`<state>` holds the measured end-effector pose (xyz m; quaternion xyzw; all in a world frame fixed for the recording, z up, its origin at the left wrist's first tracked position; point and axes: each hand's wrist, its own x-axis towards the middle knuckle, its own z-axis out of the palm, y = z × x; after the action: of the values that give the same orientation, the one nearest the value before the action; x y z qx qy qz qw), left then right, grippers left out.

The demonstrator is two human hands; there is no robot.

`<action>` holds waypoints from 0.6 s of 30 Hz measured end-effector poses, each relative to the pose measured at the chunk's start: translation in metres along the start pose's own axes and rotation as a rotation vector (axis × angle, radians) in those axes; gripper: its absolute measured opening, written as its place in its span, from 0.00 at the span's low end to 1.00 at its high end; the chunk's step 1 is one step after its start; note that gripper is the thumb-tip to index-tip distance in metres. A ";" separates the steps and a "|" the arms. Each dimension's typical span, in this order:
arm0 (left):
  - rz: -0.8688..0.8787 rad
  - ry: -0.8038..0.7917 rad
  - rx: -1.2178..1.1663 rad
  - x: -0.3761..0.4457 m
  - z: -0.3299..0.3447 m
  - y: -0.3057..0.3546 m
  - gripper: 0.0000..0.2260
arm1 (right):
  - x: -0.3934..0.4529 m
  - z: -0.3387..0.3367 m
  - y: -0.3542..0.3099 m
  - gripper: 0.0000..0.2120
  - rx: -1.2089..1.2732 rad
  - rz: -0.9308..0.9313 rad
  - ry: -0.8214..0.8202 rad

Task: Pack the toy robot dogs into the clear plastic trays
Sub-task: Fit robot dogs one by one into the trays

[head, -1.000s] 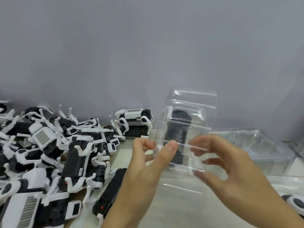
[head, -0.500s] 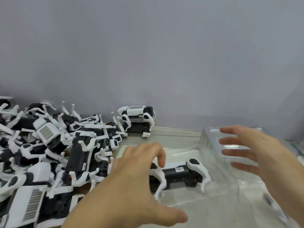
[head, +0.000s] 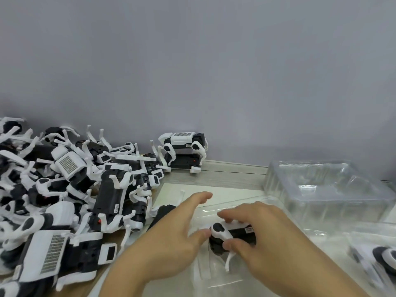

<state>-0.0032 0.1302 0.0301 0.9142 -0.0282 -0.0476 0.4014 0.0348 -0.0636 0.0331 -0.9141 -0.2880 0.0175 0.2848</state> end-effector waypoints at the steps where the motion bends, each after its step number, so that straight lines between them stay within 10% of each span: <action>1: -0.009 0.023 -0.024 0.001 0.000 -0.002 0.21 | 0.001 0.003 -0.001 0.17 -0.023 -0.020 0.008; 18: -0.110 0.222 -0.139 0.024 0.022 -0.004 0.24 | 0.004 0.008 -0.012 0.12 -0.007 0.067 0.043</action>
<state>0.0180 0.1141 0.0108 0.8841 0.0700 0.0299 0.4611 0.0302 -0.0494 0.0333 -0.9244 -0.2512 0.0066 0.2870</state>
